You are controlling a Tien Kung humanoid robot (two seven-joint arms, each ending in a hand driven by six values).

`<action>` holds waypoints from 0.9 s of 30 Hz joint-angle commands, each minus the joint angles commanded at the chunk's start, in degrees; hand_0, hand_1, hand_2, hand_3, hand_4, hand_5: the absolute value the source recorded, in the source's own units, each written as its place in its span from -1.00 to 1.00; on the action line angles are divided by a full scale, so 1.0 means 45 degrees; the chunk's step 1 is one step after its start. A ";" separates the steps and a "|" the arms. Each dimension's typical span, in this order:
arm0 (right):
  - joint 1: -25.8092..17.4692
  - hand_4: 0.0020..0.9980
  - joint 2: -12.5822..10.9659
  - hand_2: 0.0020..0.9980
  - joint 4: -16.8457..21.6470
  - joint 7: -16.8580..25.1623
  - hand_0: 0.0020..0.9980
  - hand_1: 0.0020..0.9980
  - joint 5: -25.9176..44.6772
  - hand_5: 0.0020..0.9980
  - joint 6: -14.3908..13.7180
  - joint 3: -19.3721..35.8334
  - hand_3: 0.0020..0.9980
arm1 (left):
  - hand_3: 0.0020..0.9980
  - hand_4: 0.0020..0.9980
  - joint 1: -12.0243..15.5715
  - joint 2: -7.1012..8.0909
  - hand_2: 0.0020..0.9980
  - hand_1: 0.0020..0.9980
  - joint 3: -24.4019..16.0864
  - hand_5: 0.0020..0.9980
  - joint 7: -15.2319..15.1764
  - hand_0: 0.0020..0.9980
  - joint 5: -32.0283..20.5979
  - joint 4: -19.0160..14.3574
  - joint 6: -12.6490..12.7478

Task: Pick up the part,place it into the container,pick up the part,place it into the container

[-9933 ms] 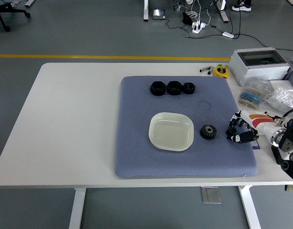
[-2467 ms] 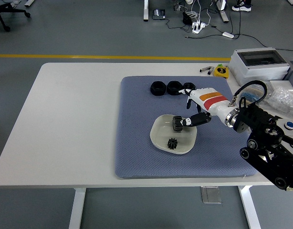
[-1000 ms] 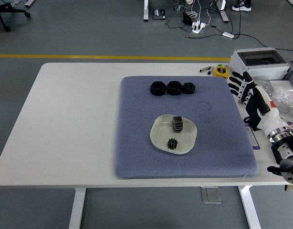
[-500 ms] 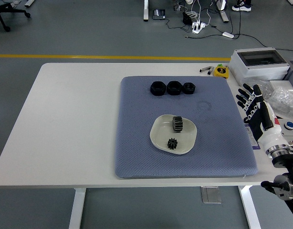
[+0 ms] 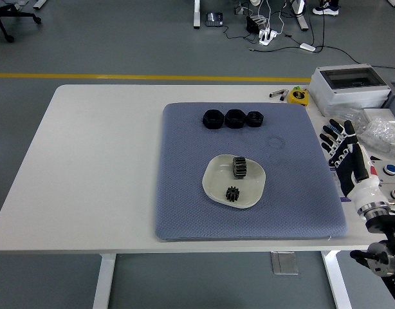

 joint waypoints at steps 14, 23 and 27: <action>-0.0217 1.00 0.0104 0.80 -0.0026 0.0037 0.95 0.78 0.0037 0.91 -0.0091 0.0050 0.83 | 0.29 0.33 0.0058 0.0002 0.47 0.40 -0.0089 0.32 0.0027 0.39 0.0158 -0.0002 -0.0013; -0.0409 1.00 0.0215 0.80 -0.0017 0.0031 0.95 0.78 -0.0169 0.91 -0.0106 0.0221 0.82 | 0.29 0.34 0.0077 0.0014 0.47 0.40 -0.0207 0.32 0.0067 0.38 0.0382 -0.0002 -0.0051; -0.0507 1.00 0.0289 0.80 -0.0051 0.0029 0.95 0.78 -0.0194 0.91 -0.0092 0.0293 0.81 | 0.29 0.33 0.0076 0.0008 0.47 0.40 -0.0196 0.32 0.0061 0.38 0.0388 -0.0005 -0.0052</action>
